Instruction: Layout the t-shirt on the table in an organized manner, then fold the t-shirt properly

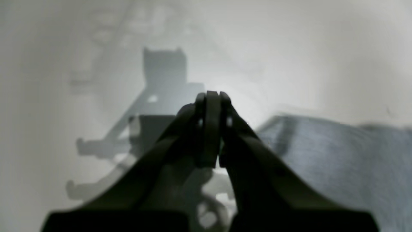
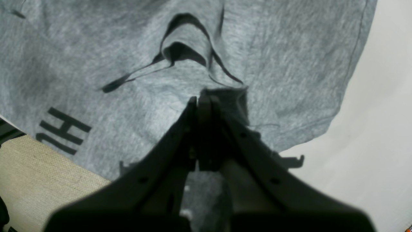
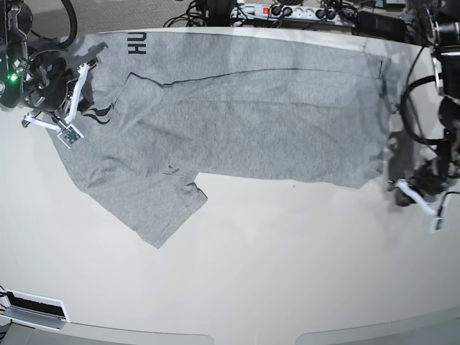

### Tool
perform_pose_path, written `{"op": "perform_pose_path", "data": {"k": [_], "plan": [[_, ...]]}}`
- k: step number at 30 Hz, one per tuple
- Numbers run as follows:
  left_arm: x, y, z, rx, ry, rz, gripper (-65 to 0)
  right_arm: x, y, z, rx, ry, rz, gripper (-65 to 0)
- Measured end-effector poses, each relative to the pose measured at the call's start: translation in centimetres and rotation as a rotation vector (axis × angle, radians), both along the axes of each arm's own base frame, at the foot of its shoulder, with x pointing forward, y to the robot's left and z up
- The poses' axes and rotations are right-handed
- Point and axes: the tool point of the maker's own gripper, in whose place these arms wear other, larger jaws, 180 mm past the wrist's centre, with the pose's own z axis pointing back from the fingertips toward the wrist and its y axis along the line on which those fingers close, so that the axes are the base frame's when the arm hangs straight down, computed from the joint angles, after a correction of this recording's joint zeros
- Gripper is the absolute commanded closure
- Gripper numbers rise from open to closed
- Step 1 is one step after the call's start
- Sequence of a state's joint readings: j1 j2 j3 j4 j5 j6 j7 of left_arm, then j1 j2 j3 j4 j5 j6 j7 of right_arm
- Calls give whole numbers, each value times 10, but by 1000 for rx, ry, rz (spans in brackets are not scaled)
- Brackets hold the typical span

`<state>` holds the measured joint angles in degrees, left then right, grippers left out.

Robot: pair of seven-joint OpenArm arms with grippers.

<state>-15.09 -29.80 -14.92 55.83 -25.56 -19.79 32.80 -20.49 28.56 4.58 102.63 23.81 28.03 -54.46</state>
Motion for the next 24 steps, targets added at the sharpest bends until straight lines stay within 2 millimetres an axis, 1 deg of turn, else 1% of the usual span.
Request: {"op": "perform_pose_path", "data": {"k": [1,2,3,5,6,7,9,12,14,17,19,21,24], "plan": [[-3,4,1,-23,-10,23,0,0,0,0,1,0,0,0],[-7,5,-1,-44,-10,30,-14,0,0,0,1,0,0,0],[-14,3,-6,-57,2,22,-99,0,0,0,1,0,0,0],[-25,-8,-18,-83,24,-5,-294,0,0,0,2,0,0,0],[-30,-13,-24,-98,36,-21,-361,0,0,0,3,-1,0,0],[-32,-18,-27,-110,32,-27,-387,0,0,0,2,0,0,0],[-32,-16,-30,-109,17,-10,-388,0,0,0,2,1,0,0],[-36,-2,-38,-89,35,50,-388,0,0,0,2,0,0,0],[-41,0,-46,-96,47,59,-388,0,0,0,3,0,0,0],[-42,3,-51,-100,31,80,-388,0,0,0,2,1,0,0],[-41,-2,-54,-124,17,83,-388,0,0,0,2,0,0,0],[-41,-12,-57,-156,11,55,-388,0,0,0,2,1,0,0],[-39,-38,-59,-230,-3,-7,-388,0,0,0,3,0,0,0]]}}
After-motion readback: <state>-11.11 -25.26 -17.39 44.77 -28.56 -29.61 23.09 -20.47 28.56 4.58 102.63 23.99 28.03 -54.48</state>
